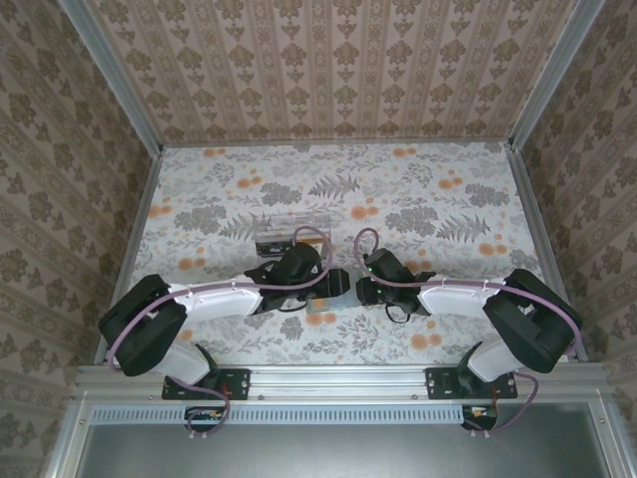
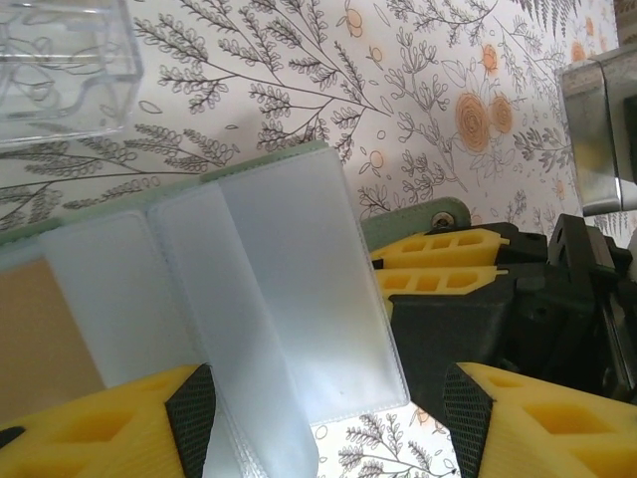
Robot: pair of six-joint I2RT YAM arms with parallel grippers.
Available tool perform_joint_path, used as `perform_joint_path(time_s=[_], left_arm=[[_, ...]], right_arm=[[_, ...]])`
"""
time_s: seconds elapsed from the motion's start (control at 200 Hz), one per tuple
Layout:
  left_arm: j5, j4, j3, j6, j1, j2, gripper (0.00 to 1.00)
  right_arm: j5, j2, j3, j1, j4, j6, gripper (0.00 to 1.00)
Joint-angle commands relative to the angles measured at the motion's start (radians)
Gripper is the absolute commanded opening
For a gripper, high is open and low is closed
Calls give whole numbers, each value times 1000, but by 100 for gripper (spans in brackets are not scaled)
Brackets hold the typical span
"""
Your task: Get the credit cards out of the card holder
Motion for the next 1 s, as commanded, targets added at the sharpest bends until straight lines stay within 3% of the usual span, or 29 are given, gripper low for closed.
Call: perform_joint_path(time_s=[0.0, 0.345, 0.625, 0.79, 0.995], left_arm=[[33, 23, 55, 33, -9, 31, 65], [57, 26, 130, 58, -23, 87, 65], [86, 43, 185, 65, -38, 154, 65], [91, 40, 200, 71, -42, 151, 66], [19, -47, 151, 93, -20, 30, 66]], right_arm=[[25, 11, -26, 10, -36, 22, 19], [106, -82, -62, 7, -65, 49, 19], [215, -328, -128, -16, -149, 85, 23], [203, -394, -138, -21, -174, 74, 25], [118, -364, -118, -19, -127, 46, 25]])
